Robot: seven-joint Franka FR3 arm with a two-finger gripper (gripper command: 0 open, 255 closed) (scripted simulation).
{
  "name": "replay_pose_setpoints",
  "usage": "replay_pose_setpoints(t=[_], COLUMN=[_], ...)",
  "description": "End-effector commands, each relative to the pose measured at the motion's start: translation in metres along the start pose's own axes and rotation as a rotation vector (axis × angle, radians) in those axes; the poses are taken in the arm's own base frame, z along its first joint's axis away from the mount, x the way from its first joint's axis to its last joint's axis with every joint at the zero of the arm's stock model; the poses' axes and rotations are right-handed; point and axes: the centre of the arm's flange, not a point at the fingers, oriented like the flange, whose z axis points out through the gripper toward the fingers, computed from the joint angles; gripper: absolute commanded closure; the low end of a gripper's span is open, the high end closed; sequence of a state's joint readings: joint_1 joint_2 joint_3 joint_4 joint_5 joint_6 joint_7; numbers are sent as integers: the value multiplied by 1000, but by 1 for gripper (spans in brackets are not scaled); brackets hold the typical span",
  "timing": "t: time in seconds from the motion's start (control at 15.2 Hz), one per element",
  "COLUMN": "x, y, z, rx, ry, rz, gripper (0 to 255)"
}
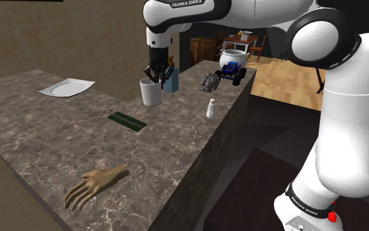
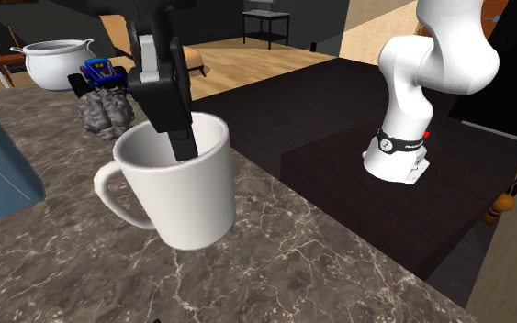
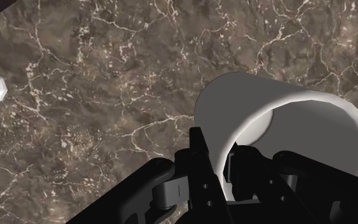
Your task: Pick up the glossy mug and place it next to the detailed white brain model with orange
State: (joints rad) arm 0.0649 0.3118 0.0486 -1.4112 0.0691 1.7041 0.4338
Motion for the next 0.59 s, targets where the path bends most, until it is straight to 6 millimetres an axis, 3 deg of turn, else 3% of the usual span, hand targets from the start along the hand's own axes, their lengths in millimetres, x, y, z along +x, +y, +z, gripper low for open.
replay_pose_setpoints(t=[0.0, 0.33, 0.53], x=[-1, -2, 4], y=[-2, -3, 36], z=[-11, -34, -37], rx=[0, 0, 0], ry=[0, 0, 0], rz=[0, 0, 0], gripper=[255, 255, 255])
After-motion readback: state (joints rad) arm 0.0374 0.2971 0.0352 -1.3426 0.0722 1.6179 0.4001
